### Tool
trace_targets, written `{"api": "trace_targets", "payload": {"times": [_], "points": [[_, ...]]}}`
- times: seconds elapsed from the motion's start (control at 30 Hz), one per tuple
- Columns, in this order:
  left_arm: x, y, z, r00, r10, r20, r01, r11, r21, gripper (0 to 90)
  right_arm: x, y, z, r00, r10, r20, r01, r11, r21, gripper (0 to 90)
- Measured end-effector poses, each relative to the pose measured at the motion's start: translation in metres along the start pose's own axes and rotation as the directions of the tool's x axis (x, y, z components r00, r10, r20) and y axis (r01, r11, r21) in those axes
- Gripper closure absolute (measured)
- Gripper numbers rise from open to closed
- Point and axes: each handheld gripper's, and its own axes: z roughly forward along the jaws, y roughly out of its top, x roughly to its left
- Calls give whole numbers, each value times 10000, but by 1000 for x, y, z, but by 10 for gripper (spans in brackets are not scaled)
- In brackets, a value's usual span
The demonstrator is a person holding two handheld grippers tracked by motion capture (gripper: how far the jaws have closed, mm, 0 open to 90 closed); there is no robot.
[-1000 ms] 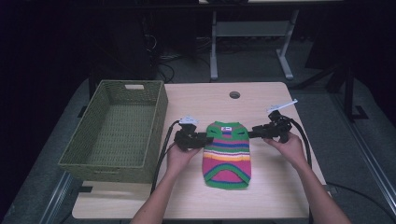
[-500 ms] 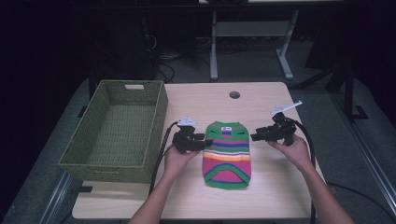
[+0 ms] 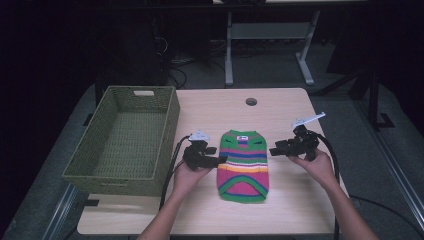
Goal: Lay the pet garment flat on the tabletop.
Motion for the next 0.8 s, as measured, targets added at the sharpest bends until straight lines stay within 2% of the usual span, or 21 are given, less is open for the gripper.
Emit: {"api": "trace_targets", "payload": {"times": [0.47, 0.5, 0.63, 0.8], "points": [[-11, -3, -7, 9998, 174, 131, -175, 9998, 94, 325, 2, -15, -9, 9999, 31, 124, -30, 10000, -2, 366], [-11, -4, -8, 9994, 92, 334, -95, 9999, 61, 318, 3, -17, -10, 9999, 18, 116, -18, 10000, -19, 361], [-13, -7, -10, 9989, 88, 460, -86, 10000, -45, 302, 6, -22, -14, 10000, 61, 71, -61, 10000, 8, 354], [-17, -12, -11, 9990, 153, 424, -155, 9999, 42, 275, 8, -29, -18, 10000, -22, 59, 22, 10000, -76, 347]]}}
